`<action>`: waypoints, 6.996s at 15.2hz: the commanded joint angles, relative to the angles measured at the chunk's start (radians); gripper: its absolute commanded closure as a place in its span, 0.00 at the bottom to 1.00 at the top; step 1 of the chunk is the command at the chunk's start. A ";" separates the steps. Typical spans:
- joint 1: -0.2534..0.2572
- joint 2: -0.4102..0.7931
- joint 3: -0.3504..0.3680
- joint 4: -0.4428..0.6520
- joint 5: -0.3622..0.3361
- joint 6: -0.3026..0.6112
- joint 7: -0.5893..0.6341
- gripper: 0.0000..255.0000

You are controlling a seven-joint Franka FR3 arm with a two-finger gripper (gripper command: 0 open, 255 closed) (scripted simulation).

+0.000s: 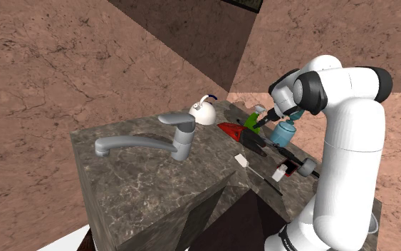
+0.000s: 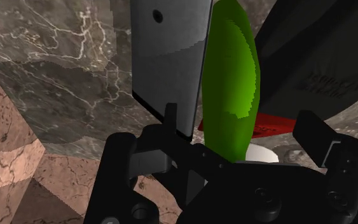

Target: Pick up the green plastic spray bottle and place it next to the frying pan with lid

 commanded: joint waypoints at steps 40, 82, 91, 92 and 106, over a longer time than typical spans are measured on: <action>0.226 -0.259 -0.245 0.087 -0.407 -0.113 0.334 1.00; 0.266 -0.518 -0.449 0.400 -0.756 -0.486 0.471 1.00; -0.175 -0.248 -0.417 0.518 -0.455 -0.737 0.134 1.00; -0.235 -0.225 -0.399 0.538 -0.433 -0.764 0.107 1.00; -0.861 0.035 -0.213 0.830 -0.213 -1.032 -0.133 1.00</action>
